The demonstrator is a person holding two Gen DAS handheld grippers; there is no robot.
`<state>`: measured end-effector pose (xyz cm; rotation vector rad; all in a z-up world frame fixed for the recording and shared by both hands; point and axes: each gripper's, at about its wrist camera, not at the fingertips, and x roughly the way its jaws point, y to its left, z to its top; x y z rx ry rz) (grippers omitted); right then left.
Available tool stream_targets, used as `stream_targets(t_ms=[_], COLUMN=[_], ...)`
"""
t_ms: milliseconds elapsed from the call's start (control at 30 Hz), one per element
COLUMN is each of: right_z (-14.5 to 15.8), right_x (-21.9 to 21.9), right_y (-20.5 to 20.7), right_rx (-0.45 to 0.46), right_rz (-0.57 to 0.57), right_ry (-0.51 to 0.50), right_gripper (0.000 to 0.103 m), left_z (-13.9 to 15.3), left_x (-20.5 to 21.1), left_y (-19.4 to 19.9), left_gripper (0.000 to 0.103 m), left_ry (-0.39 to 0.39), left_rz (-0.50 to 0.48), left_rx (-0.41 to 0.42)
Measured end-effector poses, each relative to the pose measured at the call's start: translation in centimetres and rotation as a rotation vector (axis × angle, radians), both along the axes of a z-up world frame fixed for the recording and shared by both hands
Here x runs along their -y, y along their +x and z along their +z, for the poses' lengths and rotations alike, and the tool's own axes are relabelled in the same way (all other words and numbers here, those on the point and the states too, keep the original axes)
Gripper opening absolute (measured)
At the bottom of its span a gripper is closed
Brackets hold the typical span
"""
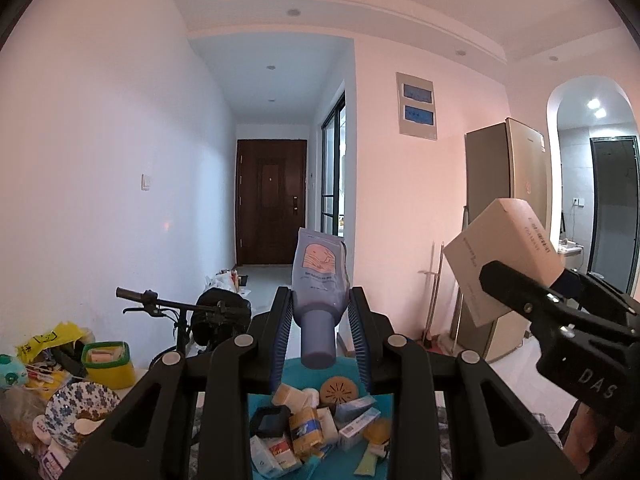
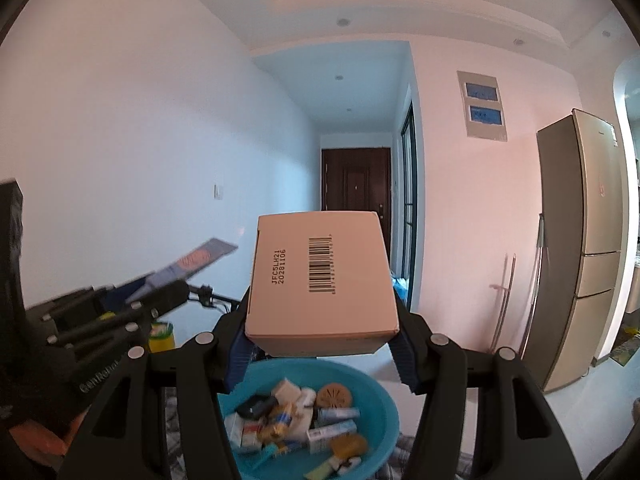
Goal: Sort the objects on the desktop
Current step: 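Carry the lotion tube over the turquoise basin while the right gripper carries the box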
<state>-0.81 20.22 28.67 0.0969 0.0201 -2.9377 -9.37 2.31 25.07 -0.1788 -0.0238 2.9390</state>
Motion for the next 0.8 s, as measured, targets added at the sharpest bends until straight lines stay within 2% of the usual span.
stream_targets(t_ms=[367, 467, 567, 800], right_z=[-0.7, -1.4, -2.2, -2.8], right_x=[0.6, 0.5, 0.4, 1.1], right_y=[-3.0, -3.6, -3.9, -4.6], right_rx=[-0.030, -0.029, -0.019, -0.009], right_rz=[0.007, -0.003, 0.008, 0.018], right_ry=[-0.047, -0.061, -0.069, -0.034], right_gripper=[0.057, 0.058, 0.058, 0.057], left_z=[-1.0, -1.6, -2.3, -3.6], left_x=[-1.3, -0.8, -0.7, 0.0], left_y=[-3.2, -3.7, -4.1, -5.3], left_gripper=[0.031, 0.031, 0.031, 0.031], left_ry=[-0.013, 0.004, -0.016, -0.013], left_rz=[-0.026, -0.033, -0.027, -0.013], left_rx=[-0.045, -0.041, -0.033, 0.001])
